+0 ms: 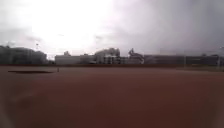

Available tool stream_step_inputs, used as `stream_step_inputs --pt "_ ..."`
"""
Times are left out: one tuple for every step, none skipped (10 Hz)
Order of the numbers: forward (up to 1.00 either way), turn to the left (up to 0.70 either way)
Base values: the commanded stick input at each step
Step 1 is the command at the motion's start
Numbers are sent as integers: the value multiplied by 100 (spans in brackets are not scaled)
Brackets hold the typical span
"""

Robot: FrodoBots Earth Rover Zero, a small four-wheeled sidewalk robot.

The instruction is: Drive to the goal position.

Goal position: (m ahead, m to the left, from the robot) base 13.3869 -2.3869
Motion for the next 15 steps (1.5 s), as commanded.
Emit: stream_step_inputs --pt "50 0" --pt "50 0" --pt "50 0" --pt "50 0" --pt "50 0" --pt "50 0" --pt "50 0" --pt "50 0" --pt "50 0" --pt "50 0" --pt "50 0" --pt "50 0" --pt "50 0" --pt "50 0" --pt "50 0"
